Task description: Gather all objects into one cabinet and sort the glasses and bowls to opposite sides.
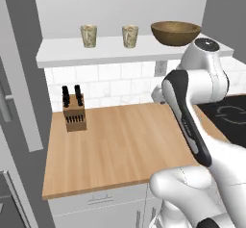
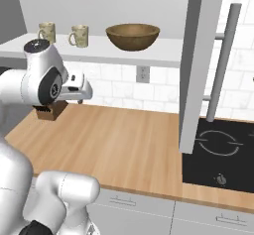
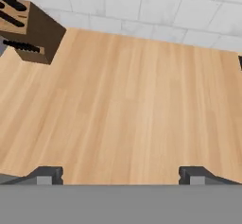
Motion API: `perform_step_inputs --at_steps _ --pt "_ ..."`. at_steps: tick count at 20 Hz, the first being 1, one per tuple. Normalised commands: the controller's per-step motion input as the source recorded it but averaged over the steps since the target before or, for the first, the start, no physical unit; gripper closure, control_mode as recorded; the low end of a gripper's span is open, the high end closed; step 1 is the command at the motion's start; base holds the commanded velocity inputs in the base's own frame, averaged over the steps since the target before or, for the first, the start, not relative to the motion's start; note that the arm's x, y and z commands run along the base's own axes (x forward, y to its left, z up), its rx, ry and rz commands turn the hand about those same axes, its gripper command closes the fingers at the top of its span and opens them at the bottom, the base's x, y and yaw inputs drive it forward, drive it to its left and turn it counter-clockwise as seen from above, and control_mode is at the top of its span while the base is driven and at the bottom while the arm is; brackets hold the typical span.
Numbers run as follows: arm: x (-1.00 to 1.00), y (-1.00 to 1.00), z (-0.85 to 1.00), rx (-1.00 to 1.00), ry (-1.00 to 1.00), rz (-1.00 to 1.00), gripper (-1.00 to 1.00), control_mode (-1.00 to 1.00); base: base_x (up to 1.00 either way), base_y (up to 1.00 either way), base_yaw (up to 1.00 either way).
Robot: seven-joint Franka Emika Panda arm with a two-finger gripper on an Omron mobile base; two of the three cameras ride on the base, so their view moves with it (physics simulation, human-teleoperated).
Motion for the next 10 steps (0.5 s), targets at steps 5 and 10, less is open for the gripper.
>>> perform_step_inputs --at_steps 5,10 --pt "-0.39 -0.02 0.0 0.01 -0.09 -0.03 -1.0 1.0 -0.22 -0.01 -0.03" --pt "0.0 0.0 0.0 0.0 0.0 0.0 -1.0 1.0 -0.87 -0.1 -0.07"
